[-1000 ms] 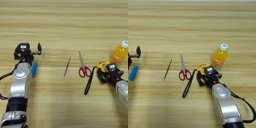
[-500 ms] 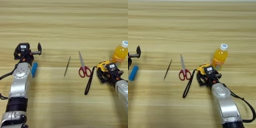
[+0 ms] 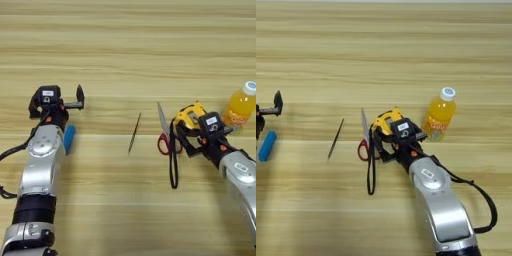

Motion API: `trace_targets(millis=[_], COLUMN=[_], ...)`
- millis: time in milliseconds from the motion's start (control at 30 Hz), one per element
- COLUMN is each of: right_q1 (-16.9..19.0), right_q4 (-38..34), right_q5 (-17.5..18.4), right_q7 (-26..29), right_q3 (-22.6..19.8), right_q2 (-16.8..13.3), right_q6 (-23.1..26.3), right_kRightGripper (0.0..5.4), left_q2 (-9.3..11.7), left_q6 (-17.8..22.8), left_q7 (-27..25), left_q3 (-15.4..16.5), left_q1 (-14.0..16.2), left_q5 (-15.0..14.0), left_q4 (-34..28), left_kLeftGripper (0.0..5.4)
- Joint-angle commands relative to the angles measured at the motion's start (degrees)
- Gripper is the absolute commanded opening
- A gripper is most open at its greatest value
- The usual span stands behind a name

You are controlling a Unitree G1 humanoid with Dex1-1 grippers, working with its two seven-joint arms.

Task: Move the objects on the table

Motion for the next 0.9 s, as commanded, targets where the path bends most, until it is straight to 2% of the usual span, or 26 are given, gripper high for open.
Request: trace_targets(millis=[33, 267, 500, 900], right_q1=[1.4, 3.4, 4.1, 3.2], right_q4=[-3.4, -2.4, -0.4, 6.9], right_q5=[-0.5, -1.8, -2.7, -4.1], right_q7=[2.8, 5.2, 6.9, 6.3], right_q3=[6.1, 13.1, 16.9, 17.0], right_q2=[-0.7, -1.5, -2.9, -2.6], right_q6=[-0.8, -1.9, -2.8, -4.5], right_kRightGripper=[4.41, 4.41, 4.41, 4.41], left_q2=[0.0, -0.1, -0.1, -0.1], left_q6=[1.1, 1.1, 1.2, 1.2], left_q7=[0.2, 0.3, 0.4, 0.3], left_q3=[-0.2, -0.4, -0.4, -0.4], left_q1=[-0.1, 0.0, 0.1, 0.0], left_q5=[0.5, 0.6, 0.6, 0.6], left_q4=[-0.7, -0.9, -1.0, -1.0], left_kLeftGripper=[5.4, 5.4, 5.4, 5.4])
